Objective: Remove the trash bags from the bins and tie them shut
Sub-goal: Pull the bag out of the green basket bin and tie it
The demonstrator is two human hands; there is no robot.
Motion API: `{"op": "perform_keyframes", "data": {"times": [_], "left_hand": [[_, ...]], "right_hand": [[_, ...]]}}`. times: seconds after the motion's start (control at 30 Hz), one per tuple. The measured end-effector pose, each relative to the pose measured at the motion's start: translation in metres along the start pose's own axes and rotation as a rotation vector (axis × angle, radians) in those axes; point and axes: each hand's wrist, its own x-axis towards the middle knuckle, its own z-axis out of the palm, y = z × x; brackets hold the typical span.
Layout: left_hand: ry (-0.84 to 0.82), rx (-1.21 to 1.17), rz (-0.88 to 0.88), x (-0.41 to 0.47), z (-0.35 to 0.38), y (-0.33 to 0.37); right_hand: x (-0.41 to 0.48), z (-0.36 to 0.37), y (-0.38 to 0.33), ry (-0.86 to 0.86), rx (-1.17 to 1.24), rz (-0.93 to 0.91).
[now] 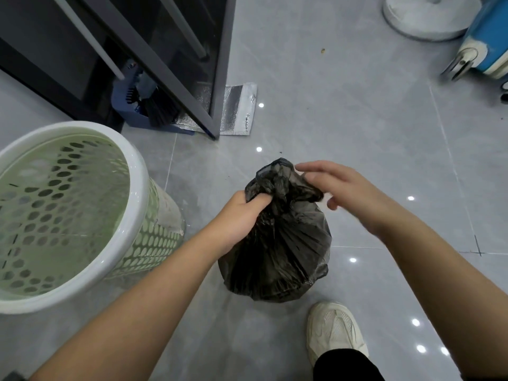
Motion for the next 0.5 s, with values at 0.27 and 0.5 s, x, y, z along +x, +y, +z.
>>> {"op": "perform_keyframes", "data": {"times": [0.27,0.5], "left_hand": [[-0.004,-0.205,-0.208,0.007,-0.007,0.013],[0.097,-0.04,-0.277,0.021,-0.029,0.001]], "right_hand": [[0.013,0.067,0.04,-0.305,-0.164,-0.19],[0.029,0.081,0.056,-0.283,-0.243,-0.072]]}}
